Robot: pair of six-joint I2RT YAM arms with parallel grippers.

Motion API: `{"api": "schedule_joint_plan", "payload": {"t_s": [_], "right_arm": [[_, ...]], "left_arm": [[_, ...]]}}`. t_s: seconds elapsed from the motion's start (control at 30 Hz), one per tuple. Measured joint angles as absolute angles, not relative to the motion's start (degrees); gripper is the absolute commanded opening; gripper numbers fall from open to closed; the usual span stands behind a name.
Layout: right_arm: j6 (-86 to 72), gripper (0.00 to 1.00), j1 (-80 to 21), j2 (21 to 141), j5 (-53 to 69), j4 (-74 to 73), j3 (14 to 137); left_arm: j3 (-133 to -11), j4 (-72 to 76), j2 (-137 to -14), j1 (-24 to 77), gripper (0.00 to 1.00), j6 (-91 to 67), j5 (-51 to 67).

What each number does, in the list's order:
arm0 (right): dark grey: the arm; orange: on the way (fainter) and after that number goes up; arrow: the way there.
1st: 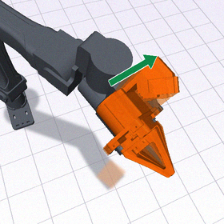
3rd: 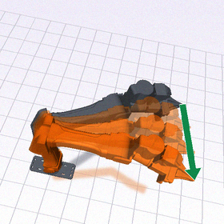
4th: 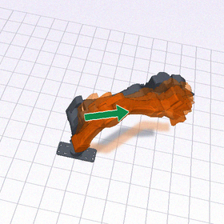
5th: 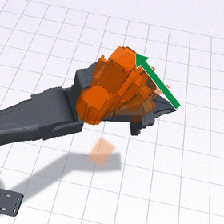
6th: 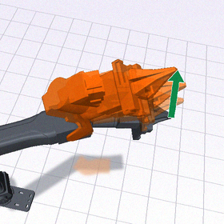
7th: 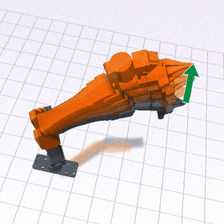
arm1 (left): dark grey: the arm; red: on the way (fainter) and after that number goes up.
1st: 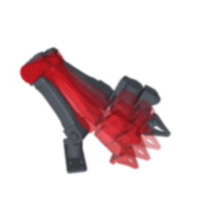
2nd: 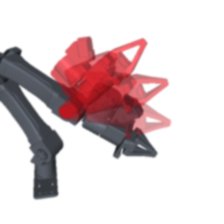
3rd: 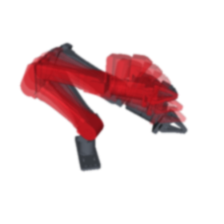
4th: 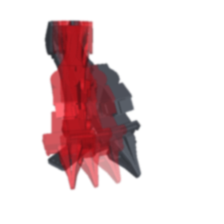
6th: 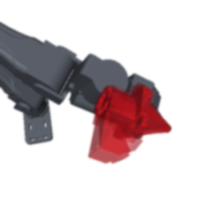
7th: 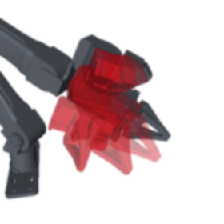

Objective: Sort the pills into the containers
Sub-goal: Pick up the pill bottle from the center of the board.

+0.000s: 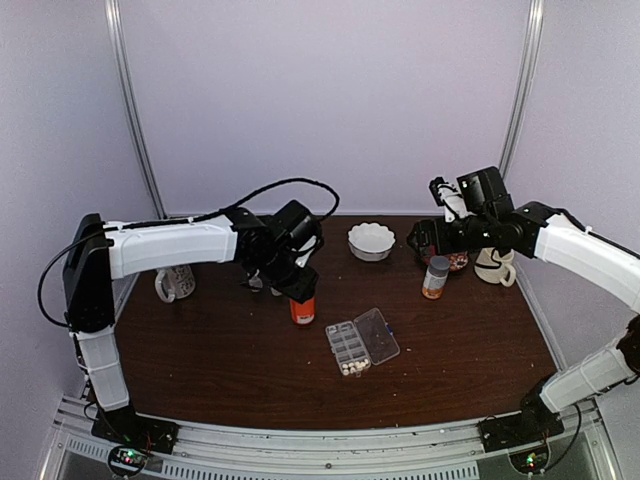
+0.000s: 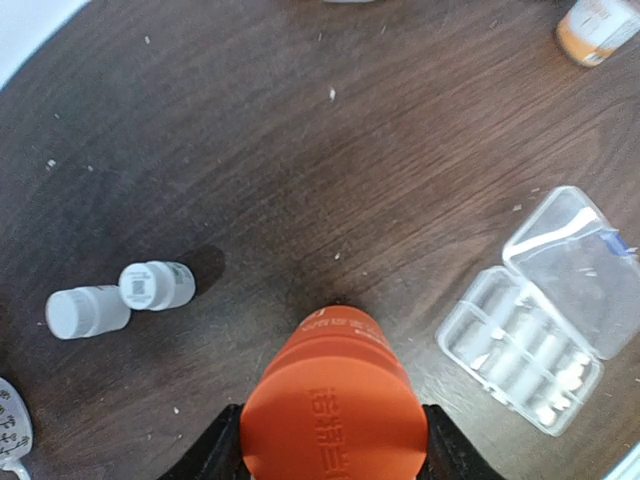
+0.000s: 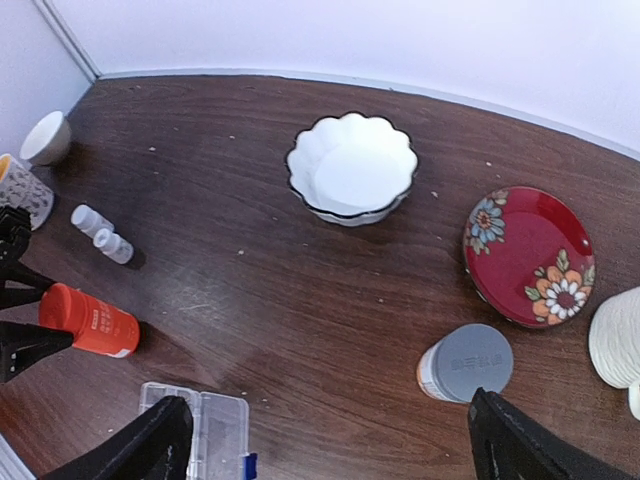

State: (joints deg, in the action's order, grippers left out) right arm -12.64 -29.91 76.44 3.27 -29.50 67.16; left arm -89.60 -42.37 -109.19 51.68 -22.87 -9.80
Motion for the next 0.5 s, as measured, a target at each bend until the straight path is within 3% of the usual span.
{"api": "schedule_joint_plan", "payload": {"t_s": [0.5], "right_arm": [[-12.9,1.0,-45.1,59.3,16.1,1.8,49.3]], "left_arm": [[-89.1,-38.5,-83.4,51.7,0.39,-21.7,2.2]]}}
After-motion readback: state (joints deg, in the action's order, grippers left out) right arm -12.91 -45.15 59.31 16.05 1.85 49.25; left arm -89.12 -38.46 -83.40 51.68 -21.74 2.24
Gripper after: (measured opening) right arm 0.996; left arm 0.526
